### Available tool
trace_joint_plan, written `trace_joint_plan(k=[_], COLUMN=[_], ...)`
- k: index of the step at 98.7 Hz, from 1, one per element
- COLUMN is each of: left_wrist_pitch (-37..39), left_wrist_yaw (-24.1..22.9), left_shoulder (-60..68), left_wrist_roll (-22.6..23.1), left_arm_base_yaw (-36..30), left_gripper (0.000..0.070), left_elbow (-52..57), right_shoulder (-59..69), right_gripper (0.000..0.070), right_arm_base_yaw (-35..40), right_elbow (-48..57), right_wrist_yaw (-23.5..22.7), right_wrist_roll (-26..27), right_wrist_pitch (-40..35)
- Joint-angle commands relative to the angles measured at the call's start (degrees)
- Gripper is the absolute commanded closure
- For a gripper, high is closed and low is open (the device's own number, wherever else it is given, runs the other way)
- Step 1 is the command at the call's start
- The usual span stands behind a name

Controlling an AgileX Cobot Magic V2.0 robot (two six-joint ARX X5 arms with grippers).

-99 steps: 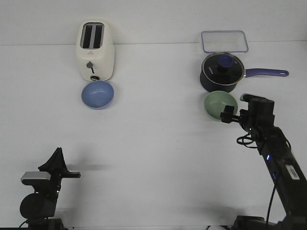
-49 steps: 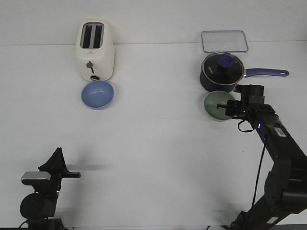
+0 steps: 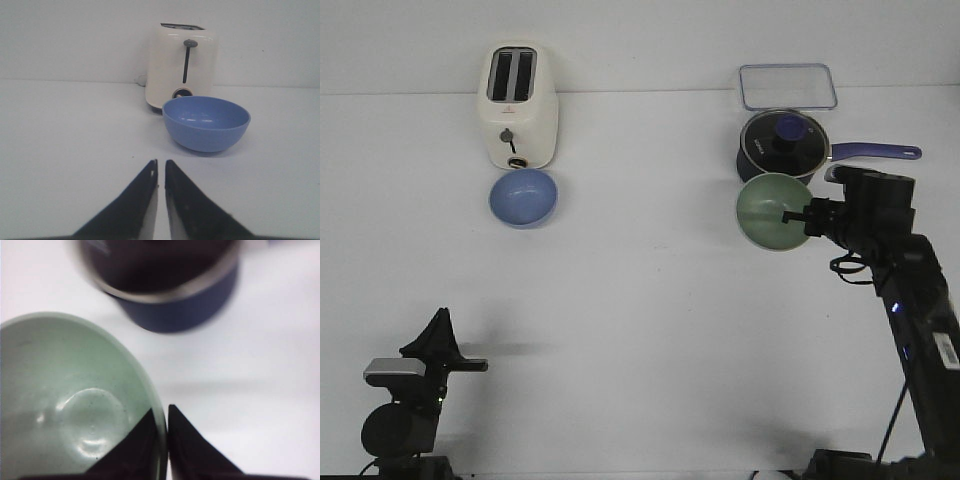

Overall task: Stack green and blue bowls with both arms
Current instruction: 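Carry the green bowl toward the robot and set it down centrally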

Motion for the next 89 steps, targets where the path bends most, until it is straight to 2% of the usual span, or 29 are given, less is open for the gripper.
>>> trace_joint_plan(k=[1, 20, 36, 51, 63, 76, 89], left_wrist_pitch=[0.68, 0.66, 0.72, 0.7, 0.68, 0.7, 0.77], left_wrist_yaw=[0.26, 0.24, 0.24, 0.26, 0.26, 0.26, 0.26], left_shoulder=[-0.11, -0.11, -0.11, -0.11, -0.11, -0.11, -0.11], left_wrist_roll=[0.68, 0.68, 0.68, -0.63, -4.98, -10.05, -15.61], left_arm_base_yaw=[0.02, 0.02, 0.02, 0.02, 0.02, 0.02, 0.02], left_gripper=[0.0685, 0.0685, 0.0685, 0.0685, 0.0685, 0.0685, 0.0687], left_elbow=[-1.16, -1.16, -1.16, -1.16, -1.16, -1.16, -1.03], right_shoulder=[-2.14, -13.25, -20.09, -21.11, -19.52, -15.8, -12.48], right_gripper=[0.07, 0.07, 0.07, 0.07, 0.07, 0.07, 0.07], right_arm_base_yaw=[1.14, 8.79, 19.23, 28.09, 33.92, 37.77, 39.82], right_elbow=[0.63, -8.13, -19.67, -28.35, -32.26, -33.22, -33.22], right_wrist_yaw=[-1.01, -1.14, -1.03, 1.53, 3.69, 6.36, 6.49], right_wrist_roll=[-0.2, 0.11, 5.6, 9.53, 11.39, 11.85, 11.87], right_wrist_pitch=[-1.68, -2.36, 2.97, 7.65, 10.69, 10.86, 12.02])
